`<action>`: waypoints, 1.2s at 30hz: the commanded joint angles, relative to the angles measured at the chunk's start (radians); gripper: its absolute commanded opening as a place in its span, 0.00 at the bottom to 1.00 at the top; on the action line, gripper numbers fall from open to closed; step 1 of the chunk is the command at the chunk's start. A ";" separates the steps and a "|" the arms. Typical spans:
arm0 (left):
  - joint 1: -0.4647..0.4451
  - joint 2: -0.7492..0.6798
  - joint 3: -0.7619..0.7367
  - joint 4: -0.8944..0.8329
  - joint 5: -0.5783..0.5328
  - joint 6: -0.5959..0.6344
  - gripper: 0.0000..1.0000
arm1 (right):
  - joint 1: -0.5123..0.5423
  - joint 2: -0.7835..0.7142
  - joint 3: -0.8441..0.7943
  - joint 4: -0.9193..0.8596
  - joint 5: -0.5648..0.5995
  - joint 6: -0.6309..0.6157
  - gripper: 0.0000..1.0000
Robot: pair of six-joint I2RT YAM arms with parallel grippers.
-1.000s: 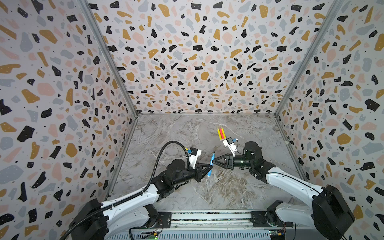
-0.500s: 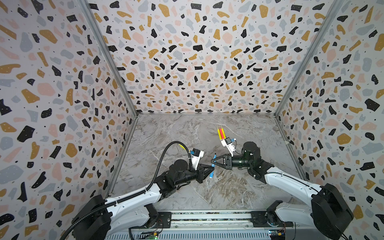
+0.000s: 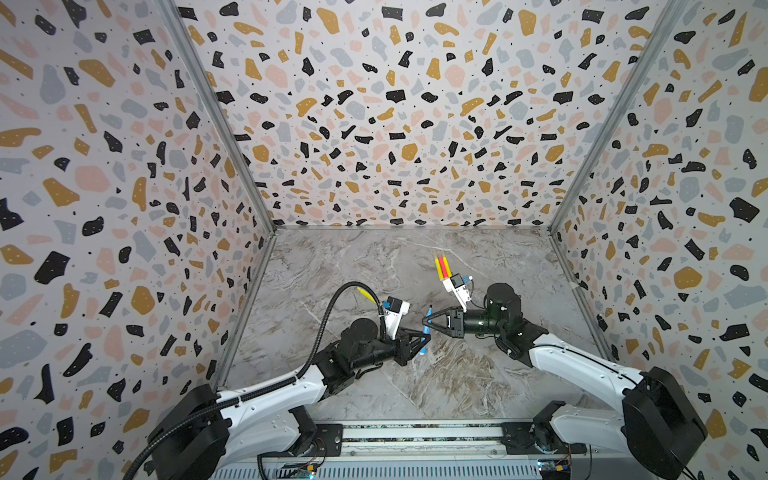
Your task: Insert the pens into the pen caps
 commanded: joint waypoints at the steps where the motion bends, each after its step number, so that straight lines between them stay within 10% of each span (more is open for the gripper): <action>1: -0.006 0.007 0.023 0.044 0.031 -0.005 0.21 | 0.008 -0.017 0.015 0.047 0.007 0.006 0.07; 10: -0.006 0.011 0.031 0.041 0.019 -0.010 0.00 | 0.010 -0.021 0.008 0.046 0.007 0.004 0.08; 17: -0.005 0.015 0.033 0.001 -0.028 0.007 0.00 | 0.005 -0.093 0.033 -0.113 0.105 -0.063 0.42; 26: -0.005 -0.007 0.029 -0.043 -0.051 0.055 0.00 | -0.143 -0.184 0.118 -0.613 0.431 -0.220 0.45; 36: -0.005 -0.023 0.000 -0.075 -0.059 0.083 0.00 | -0.319 -0.086 0.092 -0.773 0.581 -0.283 0.45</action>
